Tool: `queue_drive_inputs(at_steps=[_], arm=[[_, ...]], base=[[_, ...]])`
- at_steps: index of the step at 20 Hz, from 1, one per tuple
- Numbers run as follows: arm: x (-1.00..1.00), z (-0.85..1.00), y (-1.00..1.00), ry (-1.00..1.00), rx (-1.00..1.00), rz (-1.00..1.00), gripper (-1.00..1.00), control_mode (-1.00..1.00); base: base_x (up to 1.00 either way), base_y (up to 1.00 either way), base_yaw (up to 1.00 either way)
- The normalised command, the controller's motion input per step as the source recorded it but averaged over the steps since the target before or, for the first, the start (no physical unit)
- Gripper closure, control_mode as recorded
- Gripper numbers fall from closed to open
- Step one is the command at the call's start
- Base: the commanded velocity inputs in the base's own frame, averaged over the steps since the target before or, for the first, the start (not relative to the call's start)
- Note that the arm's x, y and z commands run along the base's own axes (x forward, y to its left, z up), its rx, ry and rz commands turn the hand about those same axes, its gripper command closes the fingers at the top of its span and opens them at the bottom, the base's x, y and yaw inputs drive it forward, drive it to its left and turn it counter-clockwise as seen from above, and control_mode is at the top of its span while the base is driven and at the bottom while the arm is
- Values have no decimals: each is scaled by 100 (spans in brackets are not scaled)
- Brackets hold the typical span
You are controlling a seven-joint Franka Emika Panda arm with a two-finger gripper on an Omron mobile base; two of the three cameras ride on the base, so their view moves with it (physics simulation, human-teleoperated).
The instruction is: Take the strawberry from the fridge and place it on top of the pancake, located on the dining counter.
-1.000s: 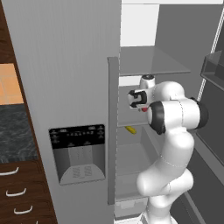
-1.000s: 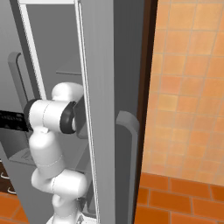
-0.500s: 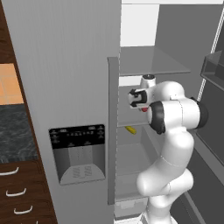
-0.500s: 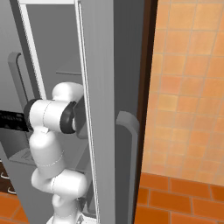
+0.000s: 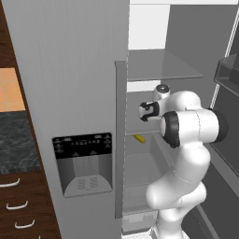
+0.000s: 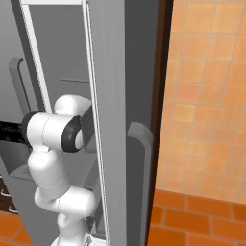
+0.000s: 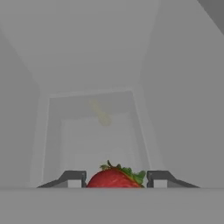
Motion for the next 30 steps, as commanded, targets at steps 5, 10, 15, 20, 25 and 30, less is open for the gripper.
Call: queue_drive_inputs(at_steps=[5, 10, 15, 20, 25, 30], arm=[[-88, 39, 7, -11, 0, 0, 100, -100], [-95, 67, 14, -6, 0, 0, 100, -100], [-78, 63, 19, -1, -3, 0, 100, -100], [-77, 84, 6, 3, 0, 0, 100, -100], [-92, 48, 23, 1, -1, 0, 100, -100], [-100, 45, 24, 1, 0, 0, 100, -100]], base=[[0, 0, 0], [0, 0, 0], [0, 0, 0], [0, 0, 0], [0, 0, 0], [0, 0, 0]])
